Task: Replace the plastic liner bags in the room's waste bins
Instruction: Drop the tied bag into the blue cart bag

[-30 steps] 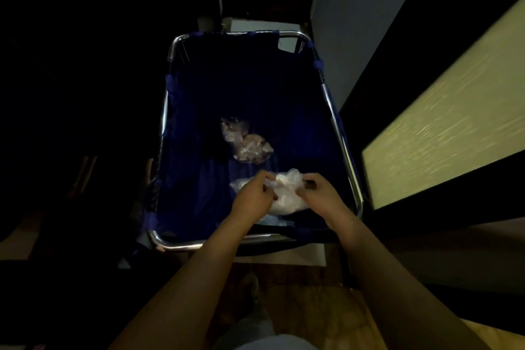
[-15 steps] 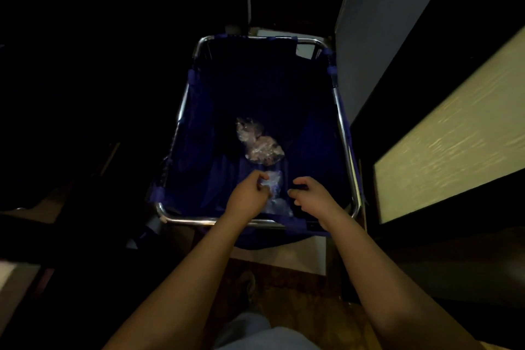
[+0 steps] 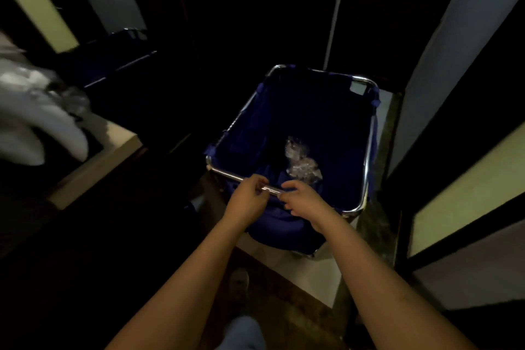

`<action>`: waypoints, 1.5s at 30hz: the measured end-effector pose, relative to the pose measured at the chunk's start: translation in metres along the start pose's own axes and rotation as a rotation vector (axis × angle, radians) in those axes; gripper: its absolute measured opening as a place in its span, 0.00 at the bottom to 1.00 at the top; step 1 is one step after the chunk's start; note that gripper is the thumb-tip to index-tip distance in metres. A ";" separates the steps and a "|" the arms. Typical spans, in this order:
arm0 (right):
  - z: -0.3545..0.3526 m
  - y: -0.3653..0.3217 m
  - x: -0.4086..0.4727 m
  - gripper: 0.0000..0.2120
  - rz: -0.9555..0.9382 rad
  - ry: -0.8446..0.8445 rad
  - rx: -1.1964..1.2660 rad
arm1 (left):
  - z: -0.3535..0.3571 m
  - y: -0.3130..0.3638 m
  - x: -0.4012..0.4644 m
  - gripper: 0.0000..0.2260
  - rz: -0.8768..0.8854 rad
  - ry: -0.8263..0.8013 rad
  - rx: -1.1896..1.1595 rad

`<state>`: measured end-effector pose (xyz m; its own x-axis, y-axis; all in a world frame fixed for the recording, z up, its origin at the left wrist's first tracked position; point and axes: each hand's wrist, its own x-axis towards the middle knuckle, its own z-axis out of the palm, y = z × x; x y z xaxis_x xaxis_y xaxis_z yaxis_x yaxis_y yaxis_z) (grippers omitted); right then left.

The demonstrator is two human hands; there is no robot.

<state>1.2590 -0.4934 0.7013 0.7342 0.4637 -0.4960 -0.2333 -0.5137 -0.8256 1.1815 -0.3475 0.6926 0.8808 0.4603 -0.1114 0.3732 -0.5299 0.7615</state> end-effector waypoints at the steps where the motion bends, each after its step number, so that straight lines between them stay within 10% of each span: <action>1: 0.007 -0.002 -0.009 0.15 -0.015 -0.024 -0.021 | -0.007 -0.001 -0.015 0.10 -0.018 0.035 0.006; 25: 0.292 -0.115 -0.239 0.19 -0.362 -0.671 -0.387 | -0.262 -0.077 -0.354 0.16 -0.386 0.494 0.032; 45: 0.366 -0.279 -0.493 0.18 -1.106 -0.606 -0.553 | -0.485 0.023 -0.551 0.15 0.048 0.770 0.497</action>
<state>0.7285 -0.3141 1.0780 -0.0543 0.9809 0.1867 0.6712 0.1743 -0.7205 0.5633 -0.2675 1.0814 0.5276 0.6831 0.5050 0.5811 -0.7238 0.3719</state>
